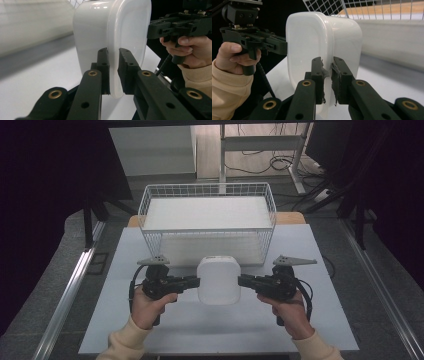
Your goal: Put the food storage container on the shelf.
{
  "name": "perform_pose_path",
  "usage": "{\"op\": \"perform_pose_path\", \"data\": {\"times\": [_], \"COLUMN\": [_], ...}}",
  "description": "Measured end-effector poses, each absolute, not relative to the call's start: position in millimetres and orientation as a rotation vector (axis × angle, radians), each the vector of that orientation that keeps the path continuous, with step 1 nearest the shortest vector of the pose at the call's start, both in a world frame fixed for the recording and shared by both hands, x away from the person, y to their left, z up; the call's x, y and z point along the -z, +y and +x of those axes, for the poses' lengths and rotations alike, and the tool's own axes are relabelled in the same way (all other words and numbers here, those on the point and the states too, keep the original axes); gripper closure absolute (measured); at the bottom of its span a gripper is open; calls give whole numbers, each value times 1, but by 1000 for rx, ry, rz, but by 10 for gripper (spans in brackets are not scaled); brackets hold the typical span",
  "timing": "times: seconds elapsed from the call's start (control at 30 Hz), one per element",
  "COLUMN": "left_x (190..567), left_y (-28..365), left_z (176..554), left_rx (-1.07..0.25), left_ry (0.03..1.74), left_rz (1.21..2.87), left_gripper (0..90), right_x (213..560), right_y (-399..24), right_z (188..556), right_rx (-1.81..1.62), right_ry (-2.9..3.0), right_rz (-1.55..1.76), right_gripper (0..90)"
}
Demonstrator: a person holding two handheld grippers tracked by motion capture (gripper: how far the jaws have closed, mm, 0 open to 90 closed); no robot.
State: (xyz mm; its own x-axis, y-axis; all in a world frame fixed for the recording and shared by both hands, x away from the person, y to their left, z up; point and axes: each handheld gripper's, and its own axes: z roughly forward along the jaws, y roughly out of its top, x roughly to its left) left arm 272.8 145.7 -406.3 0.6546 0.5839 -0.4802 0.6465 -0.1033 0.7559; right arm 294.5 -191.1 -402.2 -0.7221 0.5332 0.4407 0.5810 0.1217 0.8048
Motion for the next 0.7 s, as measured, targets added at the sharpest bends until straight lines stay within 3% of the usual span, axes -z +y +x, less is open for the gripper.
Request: {"op": "perform_pose_path", "data": {"times": [0.7], "left_x": [346], "left_y": [153], "left_z": [310], "left_rx": [0], "left_ry": [935], "left_rz": [1764], "left_gripper": [807], "right_x": [342], "right_y": [-185], "right_z": [330], "right_rx": [1780], "right_ry": [-2364], "right_rz": [-1100], "right_gripper": [802]}}
